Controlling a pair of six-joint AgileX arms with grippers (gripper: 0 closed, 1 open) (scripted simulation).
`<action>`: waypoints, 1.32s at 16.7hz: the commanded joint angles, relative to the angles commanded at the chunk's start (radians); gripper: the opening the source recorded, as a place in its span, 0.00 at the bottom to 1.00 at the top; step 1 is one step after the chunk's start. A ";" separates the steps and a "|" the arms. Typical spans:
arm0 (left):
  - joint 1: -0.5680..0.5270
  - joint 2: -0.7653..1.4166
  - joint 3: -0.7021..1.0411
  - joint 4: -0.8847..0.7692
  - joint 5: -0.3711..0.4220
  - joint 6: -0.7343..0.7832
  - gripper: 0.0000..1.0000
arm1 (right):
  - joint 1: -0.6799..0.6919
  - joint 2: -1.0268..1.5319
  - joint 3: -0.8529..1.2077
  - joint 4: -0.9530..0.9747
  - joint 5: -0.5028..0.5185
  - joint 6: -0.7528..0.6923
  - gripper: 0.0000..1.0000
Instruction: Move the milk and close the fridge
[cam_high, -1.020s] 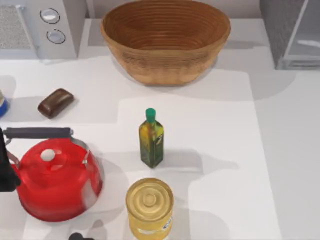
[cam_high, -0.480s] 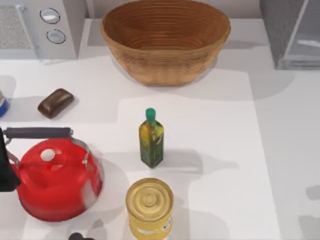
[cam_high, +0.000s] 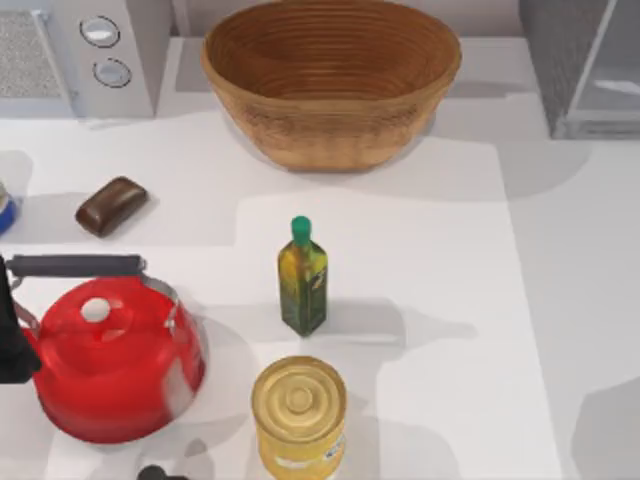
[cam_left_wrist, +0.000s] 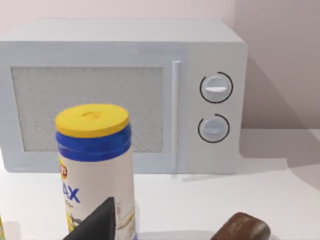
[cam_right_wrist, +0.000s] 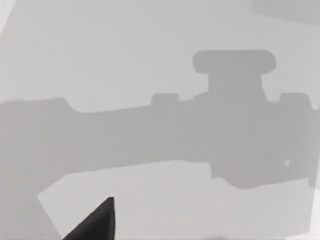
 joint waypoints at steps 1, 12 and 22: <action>0.000 0.000 0.000 0.000 0.000 0.000 1.00 | -0.086 0.101 0.025 0.003 -0.040 -0.097 1.00; 0.000 0.000 0.000 0.000 0.000 0.000 1.00 | -0.604 0.672 0.135 0.049 -0.253 -0.626 1.00; 0.000 0.000 0.000 0.000 0.000 0.000 1.00 | -0.465 0.673 0.127 0.196 -0.218 -0.476 1.00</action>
